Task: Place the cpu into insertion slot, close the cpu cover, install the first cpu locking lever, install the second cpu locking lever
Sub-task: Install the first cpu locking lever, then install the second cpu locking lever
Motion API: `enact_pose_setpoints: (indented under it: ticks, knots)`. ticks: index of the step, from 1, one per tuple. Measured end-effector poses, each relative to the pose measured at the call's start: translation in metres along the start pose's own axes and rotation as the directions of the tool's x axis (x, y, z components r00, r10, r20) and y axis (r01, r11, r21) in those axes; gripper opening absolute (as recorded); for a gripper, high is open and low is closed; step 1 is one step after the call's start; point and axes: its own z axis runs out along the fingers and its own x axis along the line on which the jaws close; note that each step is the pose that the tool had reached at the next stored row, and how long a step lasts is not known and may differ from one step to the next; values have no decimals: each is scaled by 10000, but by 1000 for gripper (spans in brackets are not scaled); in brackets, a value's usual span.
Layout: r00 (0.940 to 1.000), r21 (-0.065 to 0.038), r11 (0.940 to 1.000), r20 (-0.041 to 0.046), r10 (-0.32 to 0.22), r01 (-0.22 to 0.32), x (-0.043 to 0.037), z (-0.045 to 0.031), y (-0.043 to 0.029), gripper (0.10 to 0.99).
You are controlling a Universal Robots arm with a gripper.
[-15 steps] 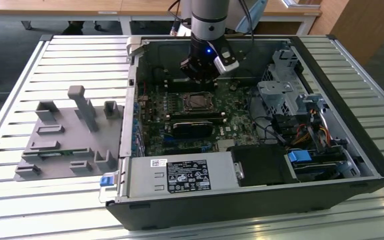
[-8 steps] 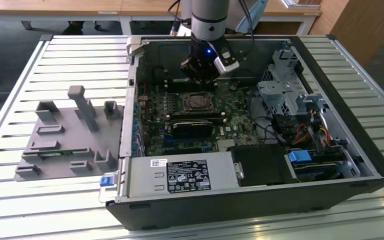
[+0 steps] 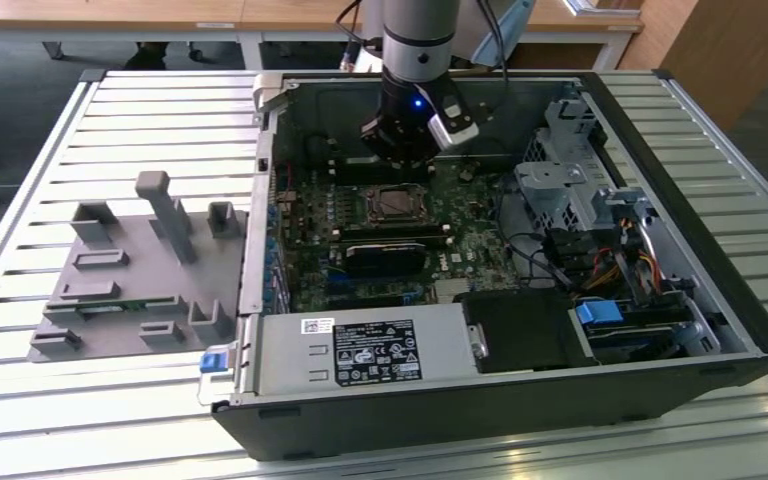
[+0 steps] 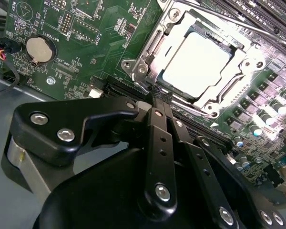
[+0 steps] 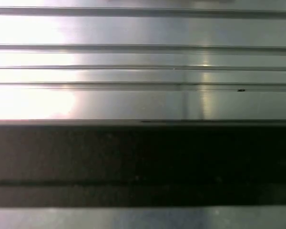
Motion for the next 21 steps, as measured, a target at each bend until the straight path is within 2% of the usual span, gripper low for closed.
enact_pose_setpoints:
  ticks: [21]
  knots:
    - [10000, 0, 10000, 0, 1, -1, -1, -3, -81, 122]
